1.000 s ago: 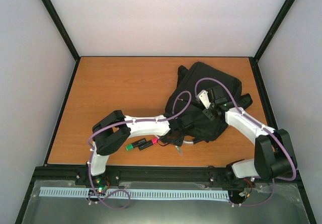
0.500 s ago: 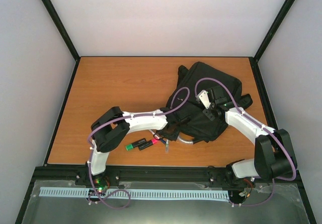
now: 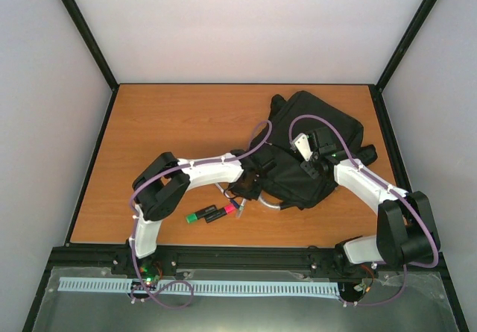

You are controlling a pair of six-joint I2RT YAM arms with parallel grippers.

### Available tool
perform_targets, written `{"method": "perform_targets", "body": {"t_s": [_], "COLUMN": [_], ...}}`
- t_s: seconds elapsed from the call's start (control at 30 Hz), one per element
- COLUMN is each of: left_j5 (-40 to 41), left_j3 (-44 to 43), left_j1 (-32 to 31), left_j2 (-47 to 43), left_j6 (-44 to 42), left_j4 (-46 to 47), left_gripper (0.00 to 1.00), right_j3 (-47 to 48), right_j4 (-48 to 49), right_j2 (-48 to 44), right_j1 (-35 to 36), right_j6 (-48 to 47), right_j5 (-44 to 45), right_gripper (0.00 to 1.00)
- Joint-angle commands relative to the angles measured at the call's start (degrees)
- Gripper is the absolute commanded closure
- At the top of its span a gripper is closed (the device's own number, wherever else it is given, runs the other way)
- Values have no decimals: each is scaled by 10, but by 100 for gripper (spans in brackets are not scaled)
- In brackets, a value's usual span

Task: Pack the student bag
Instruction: Pick up the stationery from the center of the board.

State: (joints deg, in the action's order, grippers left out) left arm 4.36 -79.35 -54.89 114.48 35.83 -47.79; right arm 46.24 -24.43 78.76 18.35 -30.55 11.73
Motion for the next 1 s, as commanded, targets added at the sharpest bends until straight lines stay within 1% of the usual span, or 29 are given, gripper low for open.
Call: {"method": "perform_targets", "body": {"t_s": [0.0,0.1,0.23,0.37,0.5,0.67,0.8,0.9,0.97], "left_j5": [-33,-34,-13,-47,-68,-87,-108,-99,-80], "left_j3": [-18,-16,-18,5,17,4,-24,-51,-81], "left_j1": [8,10,18,53,85,117,145,156,162], "left_j2": [-30,-47,-57,-68,-68,-51,-19,13,42], "left_j6": [11,13,28,45,41,35,41,32,15], "left_j4": [3,-11,-39,-27,-21,0,25,29,19], "left_gripper": [88,89,88,88,88,88,89,89,88], "right_j3": [-2,-1,-1,-1,-1,-1,-1,-1,0], "right_j4": [-44,-44,-45,-46,-47,-47,-47,-47,-47], "right_j2": [6,6,6,5,3,3,5,5,7], "right_j1": [-4,-4,-4,-6,-9,-10,-10,-11,-11], "right_j6": [8,8,8,8,8,8,8,8,8], "right_j5": [-23,-24,-25,-25,-26,-27,-27,-28,-28], "right_gripper": [97,97,97,97,97,97,97,97,97]}}
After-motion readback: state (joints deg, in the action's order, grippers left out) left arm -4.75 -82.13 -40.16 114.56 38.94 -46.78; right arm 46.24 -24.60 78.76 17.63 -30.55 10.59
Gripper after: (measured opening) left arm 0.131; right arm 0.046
